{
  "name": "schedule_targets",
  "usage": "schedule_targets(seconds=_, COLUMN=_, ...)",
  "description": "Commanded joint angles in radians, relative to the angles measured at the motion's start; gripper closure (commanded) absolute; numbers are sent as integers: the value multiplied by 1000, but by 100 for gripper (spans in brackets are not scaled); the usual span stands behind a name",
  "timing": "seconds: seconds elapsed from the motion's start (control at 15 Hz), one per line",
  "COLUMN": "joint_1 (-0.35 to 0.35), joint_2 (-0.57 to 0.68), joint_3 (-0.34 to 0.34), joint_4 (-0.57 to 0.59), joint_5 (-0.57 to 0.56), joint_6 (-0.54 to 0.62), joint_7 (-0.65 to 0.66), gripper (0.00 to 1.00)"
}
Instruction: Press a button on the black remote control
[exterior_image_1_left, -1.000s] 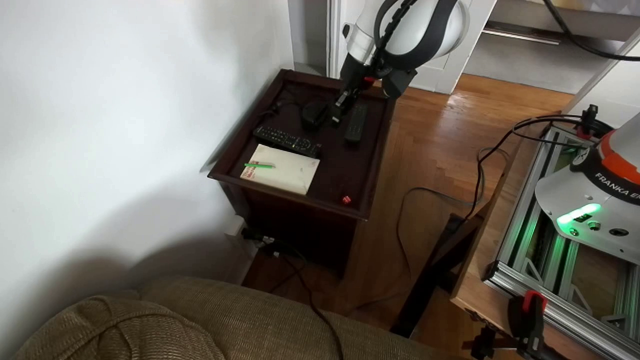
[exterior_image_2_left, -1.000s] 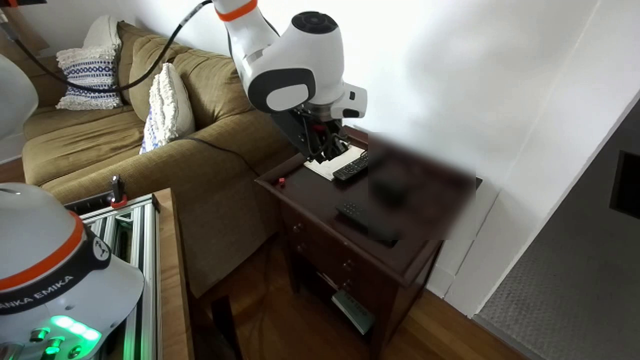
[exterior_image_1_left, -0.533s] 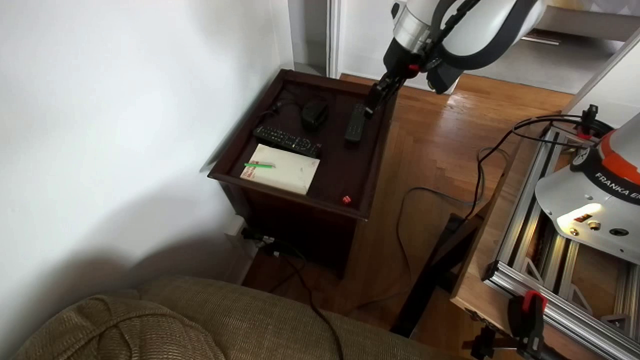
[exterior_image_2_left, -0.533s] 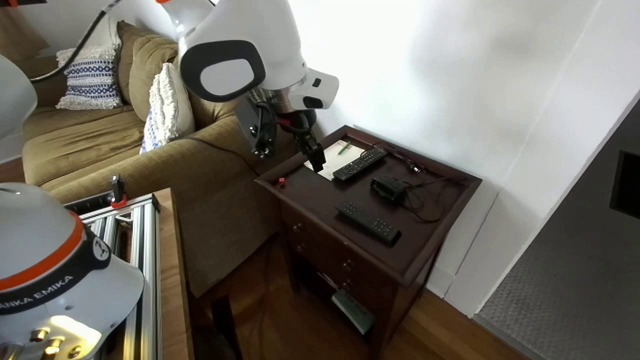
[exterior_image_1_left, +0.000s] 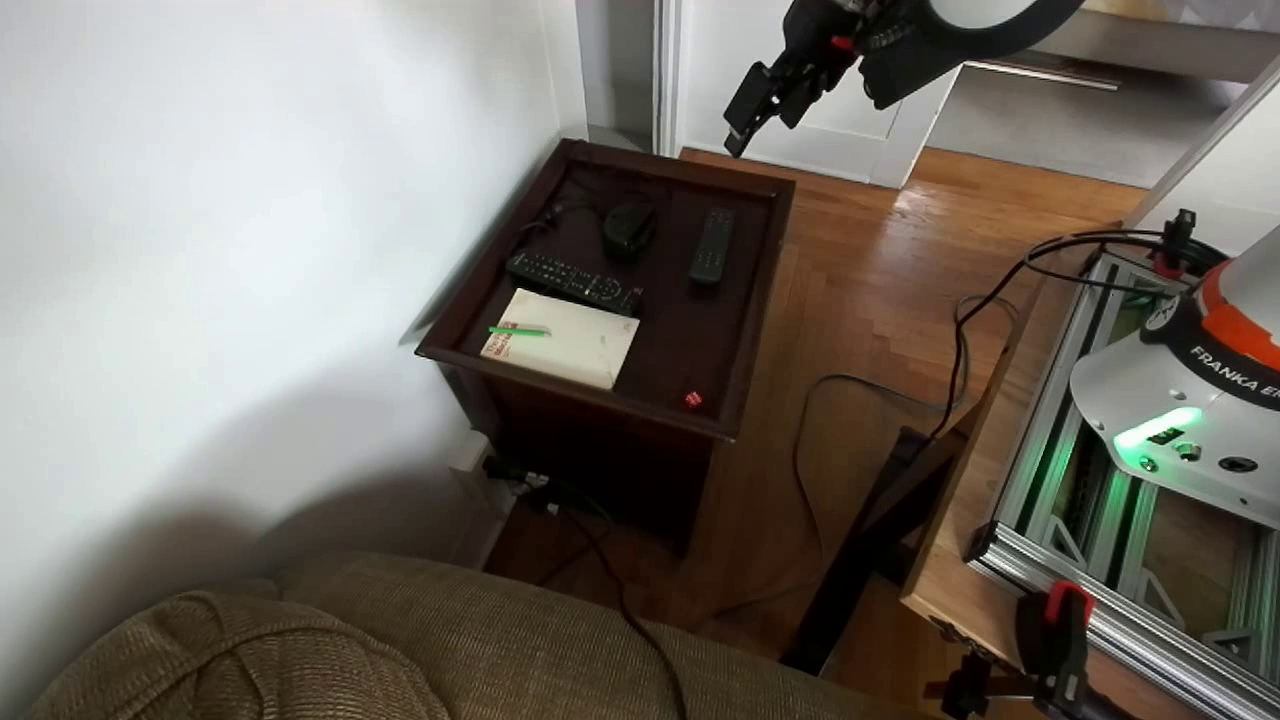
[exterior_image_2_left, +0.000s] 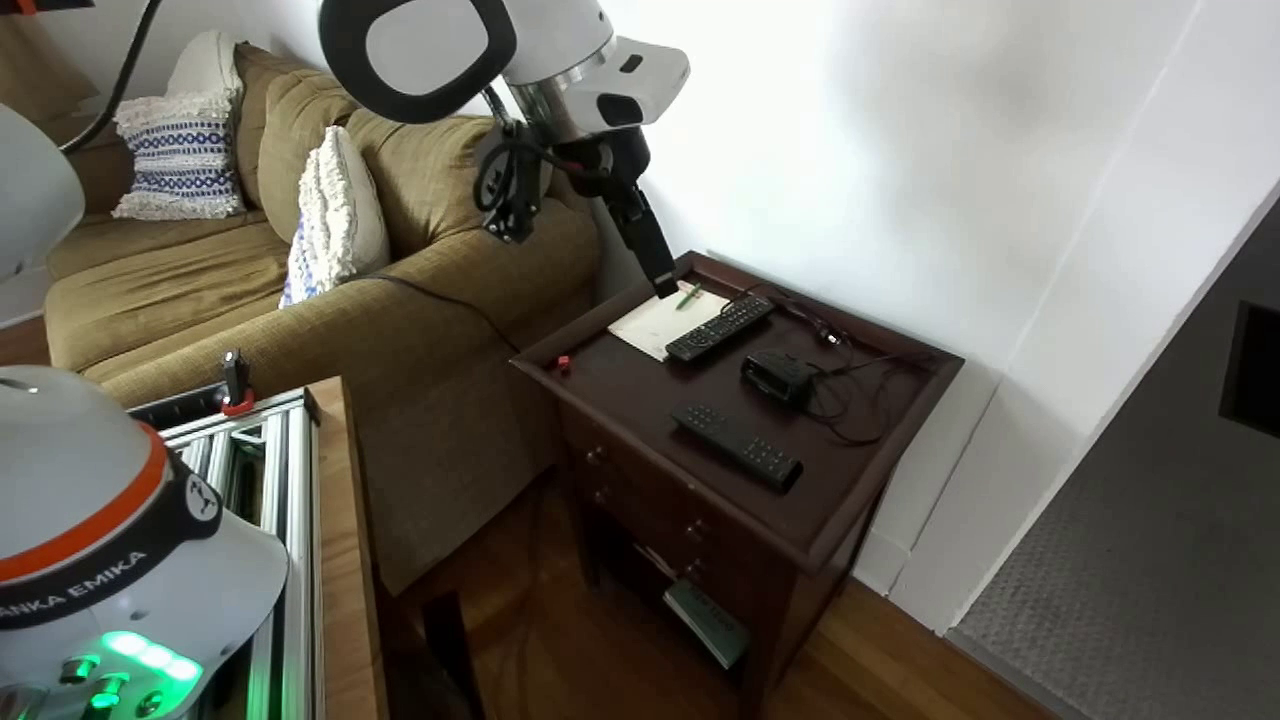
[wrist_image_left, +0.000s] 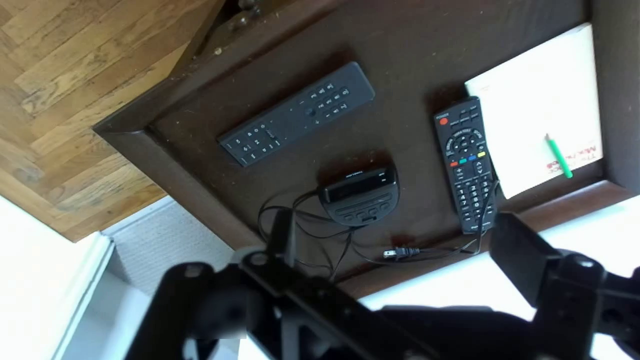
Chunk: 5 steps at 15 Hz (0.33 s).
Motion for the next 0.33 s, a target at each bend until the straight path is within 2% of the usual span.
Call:
schedule_targets(seconds=0.0, joint_1=-1, joint_2=-1, joint_3=1, joint_4=-1, joint_5=0, joint_6=0, joint_7=2, gripper=0)
schedule_targets(seconds=0.27, joint_1=-4, joint_2=0, joint_3=2, joint_4=-2, joint_5=0, joint_6=0, joint_7=2, gripper=0)
